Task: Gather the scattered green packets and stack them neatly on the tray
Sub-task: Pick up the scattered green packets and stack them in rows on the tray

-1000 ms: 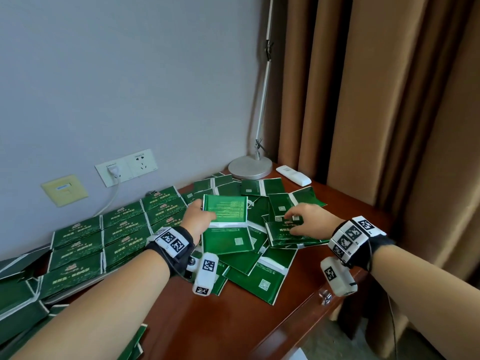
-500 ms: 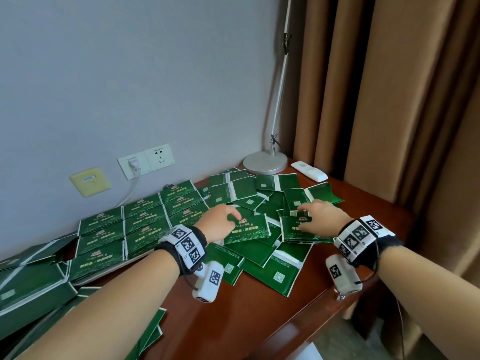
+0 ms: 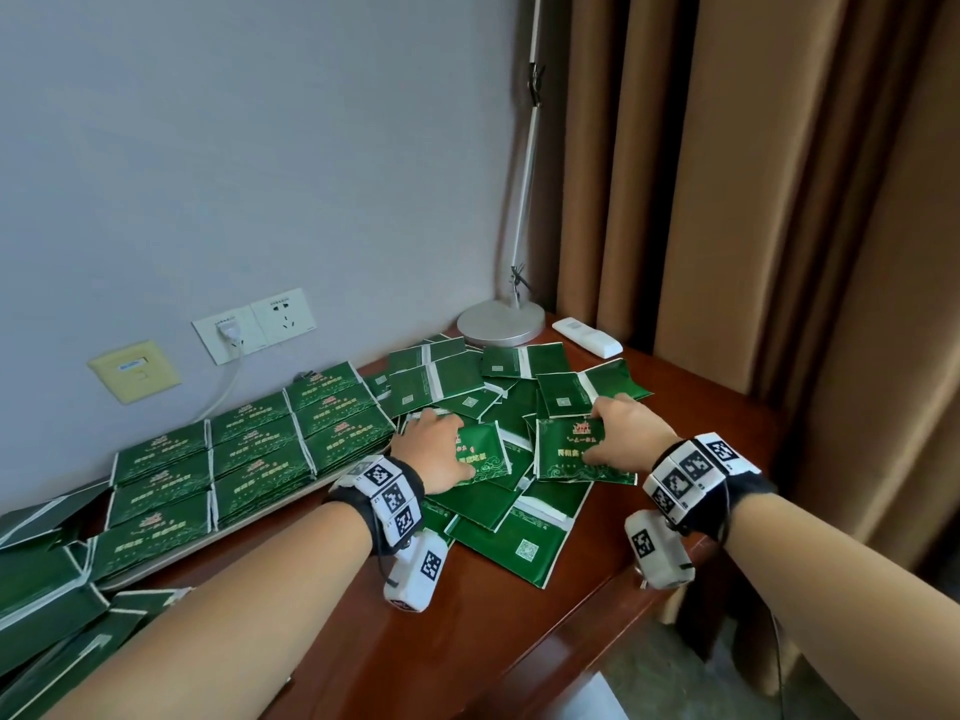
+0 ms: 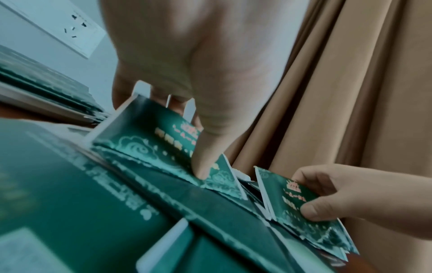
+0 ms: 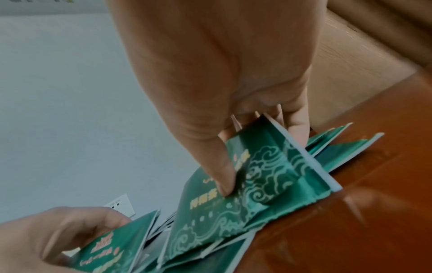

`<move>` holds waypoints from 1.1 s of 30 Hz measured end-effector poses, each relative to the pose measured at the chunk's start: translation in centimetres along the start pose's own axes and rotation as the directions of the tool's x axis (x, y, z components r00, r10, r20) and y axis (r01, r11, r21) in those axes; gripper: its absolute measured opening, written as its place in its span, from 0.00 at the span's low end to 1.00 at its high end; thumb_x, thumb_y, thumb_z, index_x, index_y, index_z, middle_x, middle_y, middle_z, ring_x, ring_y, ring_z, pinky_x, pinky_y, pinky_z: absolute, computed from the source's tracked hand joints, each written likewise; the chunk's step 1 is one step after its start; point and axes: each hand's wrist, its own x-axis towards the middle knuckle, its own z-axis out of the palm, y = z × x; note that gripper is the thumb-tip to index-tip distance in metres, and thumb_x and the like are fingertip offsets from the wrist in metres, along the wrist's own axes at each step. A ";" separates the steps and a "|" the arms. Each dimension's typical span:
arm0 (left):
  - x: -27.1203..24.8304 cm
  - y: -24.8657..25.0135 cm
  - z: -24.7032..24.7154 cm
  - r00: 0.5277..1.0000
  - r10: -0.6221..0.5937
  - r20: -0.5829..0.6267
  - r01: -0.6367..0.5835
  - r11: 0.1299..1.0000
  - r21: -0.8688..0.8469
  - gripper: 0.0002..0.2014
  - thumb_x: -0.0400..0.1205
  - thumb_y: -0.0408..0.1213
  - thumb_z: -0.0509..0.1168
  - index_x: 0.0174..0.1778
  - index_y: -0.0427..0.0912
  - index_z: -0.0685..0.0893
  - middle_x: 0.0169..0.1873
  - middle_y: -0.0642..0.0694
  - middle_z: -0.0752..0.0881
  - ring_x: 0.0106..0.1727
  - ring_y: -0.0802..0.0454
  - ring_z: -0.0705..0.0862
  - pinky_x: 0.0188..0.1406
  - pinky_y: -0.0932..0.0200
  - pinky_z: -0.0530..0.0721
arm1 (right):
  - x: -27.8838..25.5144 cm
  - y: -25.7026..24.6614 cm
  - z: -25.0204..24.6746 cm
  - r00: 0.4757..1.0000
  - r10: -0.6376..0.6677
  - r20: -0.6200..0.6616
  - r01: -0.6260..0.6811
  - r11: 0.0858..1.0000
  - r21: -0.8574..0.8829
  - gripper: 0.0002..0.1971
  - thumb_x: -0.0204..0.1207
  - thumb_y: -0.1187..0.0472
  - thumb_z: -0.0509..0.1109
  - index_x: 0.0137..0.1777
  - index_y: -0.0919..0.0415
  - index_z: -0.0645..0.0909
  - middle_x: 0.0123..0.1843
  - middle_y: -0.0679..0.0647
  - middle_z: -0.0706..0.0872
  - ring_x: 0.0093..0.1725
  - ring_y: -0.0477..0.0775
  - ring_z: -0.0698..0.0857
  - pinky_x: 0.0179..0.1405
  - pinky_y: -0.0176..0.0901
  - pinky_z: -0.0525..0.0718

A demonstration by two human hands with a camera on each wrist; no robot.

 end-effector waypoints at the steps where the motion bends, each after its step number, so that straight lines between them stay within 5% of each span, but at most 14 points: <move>1: -0.1 0.1 -0.1 1.000 0.001 -0.016 -0.001 1.000 -0.005 0.36 0.74 0.53 0.75 0.77 0.50 0.71 0.69 0.44 0.74 0.70 0.42 0.75 0.69 0.39 0.76 | 0.0 0.0 -0.1 1.000 -0.010 0.004 0.010 1.000 0.021 0.25 0.68 0.52 0.79 0.62 0.56 0.75 0.58 0.54 0.80 0.55 0.55 0.82 0.55 0.48 0.85; 4: -0.6 0.3 -0.4 0.999 0.007 -0.053 -0.008 1.000 -0.014 0.31 0.73 0.50 0.76 0.70 0.50 0.73 0.61 0.47 0.77 0.61 0.44 0.80 0.63 0.42 0.80 | -0.3 -0.3 -0.6 1.000 -0.018 0.010 0.018 0.997 0.069 0.15 0.74 0.59 0.72 0.59 0.56 0.74 0.53 0.55 0.84 0.46 0.53 0.85 0.44 0.46 0.86; 8: -1.3 0.1 -0.9 0.997 0.006 -0.077 -0.012 0.997 -0.074 0.20 0.79 0.39 0.68 0.67 0.47 0.73 0.52 0.48 0.84 0.49 0.46 0.84 0.54 0.45 0.84 | -0.8 -1.5 -1.5 0.998 -0.038 -0.052 0.046 0.984 0.174 0.11 0.76 0.62 0.66 0.57 0.54 0.75 0.45 0.54 0.83 0.35 0.49 0.81 0.27 0.39 0.75; 13: -2.8 -2.0 -2.5 0.995 -0.058 -0.079 0.036 0.967 -0.254 0.19 0.82 0.33 0.59 0.71 0.45 0.72 0.42 0.47 0.84 0.40 0.44 0.85 0.35 0.53 0.80 | -1.3 -5.0 -2.4 0.983 -0.108 -0.151 0.145 0.954 0.263 0.10 0.74 0.65 0.65 0.54 0.53 0.78 0.47 0.55 0.85 0.37 0.53 0.83 0.29 0.42 0.78; 16: -4.3 -4.6 -3.9 0.989 -0.103 -0.109 0.065 0.950 -0.305 0.19 0.83 0.35 0.59 0.72 0.43 0.72 0.46 0.43 0.86 0.37 0.46 0.83 0.32 0.55 0.78 | -1.3 -7.9 -2.2 0.968 -0.167 -0.185 0.214 0.939 0.270 0.14 0.73 0.66 0.66 0.56 0.52 0.80 0.52 0.54 0.86 0.40 0.53 0.84 0.37 0.43 0.81; 22: -8.2 -12.1 -6.5 0.963 -0.224 -0.150 0.160 0.923 -0.351 0.20 0.84 0.35 0.59 0.73 0.43 0.72 0.38 0.46 0.85 0.26 0.52 0.80 0.26 0.58 0.75 | -0.9 -15.9 -0.8 0.935 -0.317 -0.159 0.351 0.890 0.291 0.19 0.73 0.72 0.65 0.63 0.58 0.81 0.61 0.57 0.85 0.50 0.53 0.84 0.50 0.41 0.82; 28: -12.0 -20.9 -8.2 0.916 -0.375 -0.141 0.296 0.872 -0.390 0.19 0.82 0.33 0.60 0.69 0.43 0.77 0.44 0.47 0.83 0.31 0.53 0.82 0.26 0.61 0.73 | 0.6 -24.4 1.9 0.881 -0.460 -0.110 0.471 0.833 0.288 0.25 0.71 0.77 0.60 0.65 0.57 0.82 0.62 0.56 0.85 0.52 0.51 0.82 0.51 0.38 0.81; 33: -13.8 -27.2 -8.5 0.873 -0.474 -0.113 0.400 0.829 -0.390 0.16 0.80 0.33 0.61 0.64 0.45 0.80 0.53 0.44 0.86 0.44 0.48 0.84 0.37 0.59 0.75 | 3.2 -30.2 4.8 0.847 -0.529 -0.047 0.509 0.782 0.361 0.26 0.71 0.79 0.60 0.63 0.56 0.84 0.57 0.55 0.86 0.33 0.44 0.82 0.21 0.25 0.76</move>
